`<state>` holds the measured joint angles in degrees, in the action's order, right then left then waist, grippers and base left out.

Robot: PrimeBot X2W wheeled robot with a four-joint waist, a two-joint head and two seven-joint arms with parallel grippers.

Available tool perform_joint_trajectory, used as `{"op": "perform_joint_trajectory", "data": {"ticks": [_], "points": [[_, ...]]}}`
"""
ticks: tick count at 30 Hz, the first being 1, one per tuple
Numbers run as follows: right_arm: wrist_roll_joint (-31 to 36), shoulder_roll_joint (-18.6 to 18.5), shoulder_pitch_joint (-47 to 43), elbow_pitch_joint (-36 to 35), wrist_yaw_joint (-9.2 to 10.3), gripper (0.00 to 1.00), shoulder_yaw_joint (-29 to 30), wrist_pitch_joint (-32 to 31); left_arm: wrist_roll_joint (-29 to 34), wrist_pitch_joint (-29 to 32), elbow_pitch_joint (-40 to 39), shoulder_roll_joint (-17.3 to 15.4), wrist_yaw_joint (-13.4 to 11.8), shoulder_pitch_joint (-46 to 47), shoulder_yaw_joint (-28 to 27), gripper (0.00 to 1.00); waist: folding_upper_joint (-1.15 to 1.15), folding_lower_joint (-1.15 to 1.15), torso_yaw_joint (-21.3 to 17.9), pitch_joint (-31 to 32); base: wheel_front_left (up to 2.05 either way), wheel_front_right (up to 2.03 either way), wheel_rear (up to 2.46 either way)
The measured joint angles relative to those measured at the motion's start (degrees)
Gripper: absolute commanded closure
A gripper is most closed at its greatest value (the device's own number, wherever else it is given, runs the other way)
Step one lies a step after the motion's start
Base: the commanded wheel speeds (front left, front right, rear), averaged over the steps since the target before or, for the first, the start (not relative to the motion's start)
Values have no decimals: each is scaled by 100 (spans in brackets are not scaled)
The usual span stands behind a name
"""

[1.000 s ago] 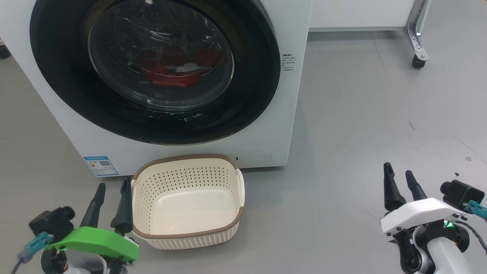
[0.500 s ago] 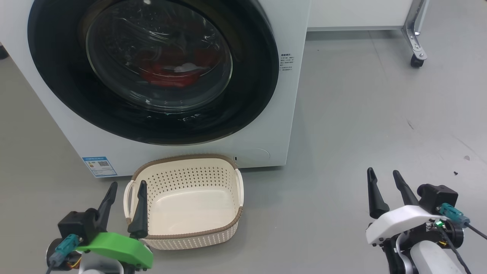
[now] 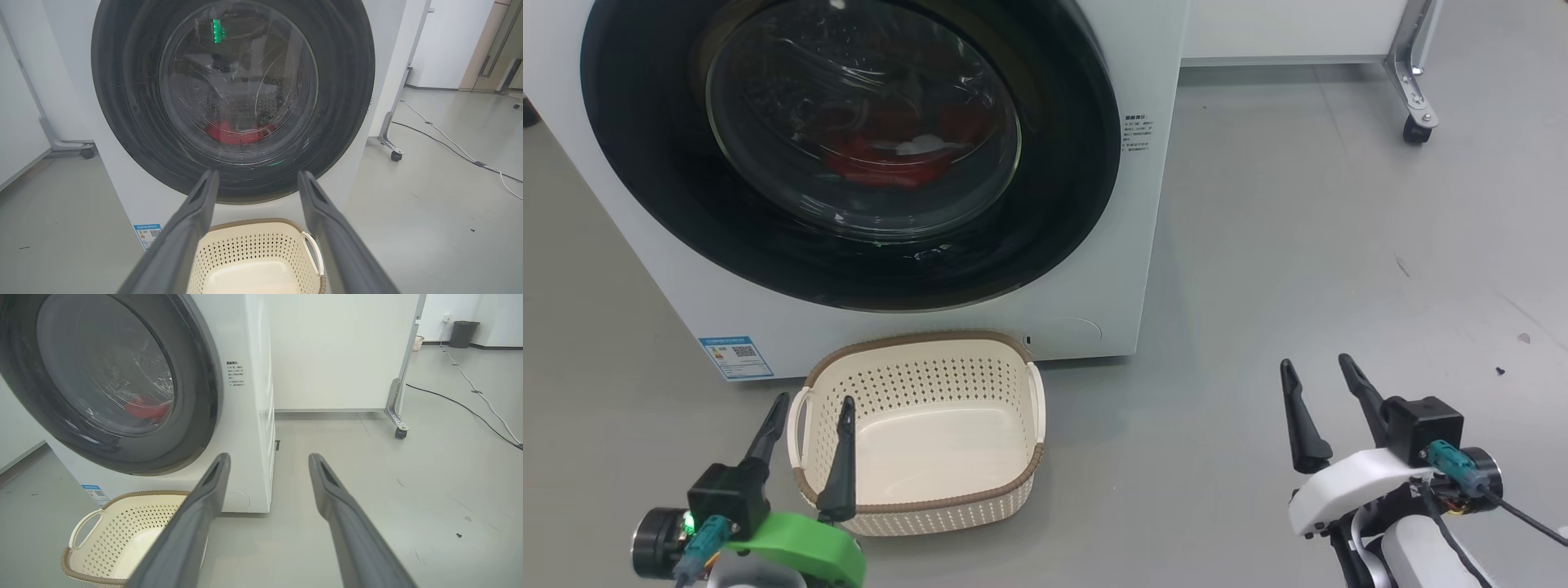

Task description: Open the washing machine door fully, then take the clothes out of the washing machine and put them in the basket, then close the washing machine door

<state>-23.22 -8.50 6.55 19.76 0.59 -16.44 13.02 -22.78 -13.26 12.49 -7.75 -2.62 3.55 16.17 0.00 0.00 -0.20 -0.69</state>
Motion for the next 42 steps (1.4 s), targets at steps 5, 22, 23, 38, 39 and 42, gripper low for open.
{"op": "perform_joint_trajectory", "data": {"ticks": [5, 22, 23, 38, 39, 42], "points": [[330, 15, 1, 58, 18, 0, -24, 92, 287, -102, 24, 32, -69, 0, 20, 0, 0, 0, 3, -11, 0, 0, 0], [396, 134, 1, 136, 110, 0, 148, 98, 365, -103, 289, 104, -169, 1, -86, 0, 0, 0, 8, -35, 0, 0, 0], [424, 140, 1, 138, 110, 0, 151, 98, 365, -103, 297, 107, -169, 1, -87, 0, 0, 0, 8, -36, 0, 0, 0], [522, 204, 1, 166, 107, 0, 267, 98, 382, -103, 359, 141, -170, 4, -112, 0, 0, 0, 8, -25, 0, 0, 0], [523, 212, 1, 166, 105, 0, 272, 98, 382, -103, 364, 142, -170, 4, -114, 0, 0, 0, 8, -24, 0, 0, 0], [523, 220, 1, 166, 101, 64, 307, 98, 385, -103, 370, 145, -170, 5, -119, 0, 0, 0, 8, -23, 0, 0, 0]]}}
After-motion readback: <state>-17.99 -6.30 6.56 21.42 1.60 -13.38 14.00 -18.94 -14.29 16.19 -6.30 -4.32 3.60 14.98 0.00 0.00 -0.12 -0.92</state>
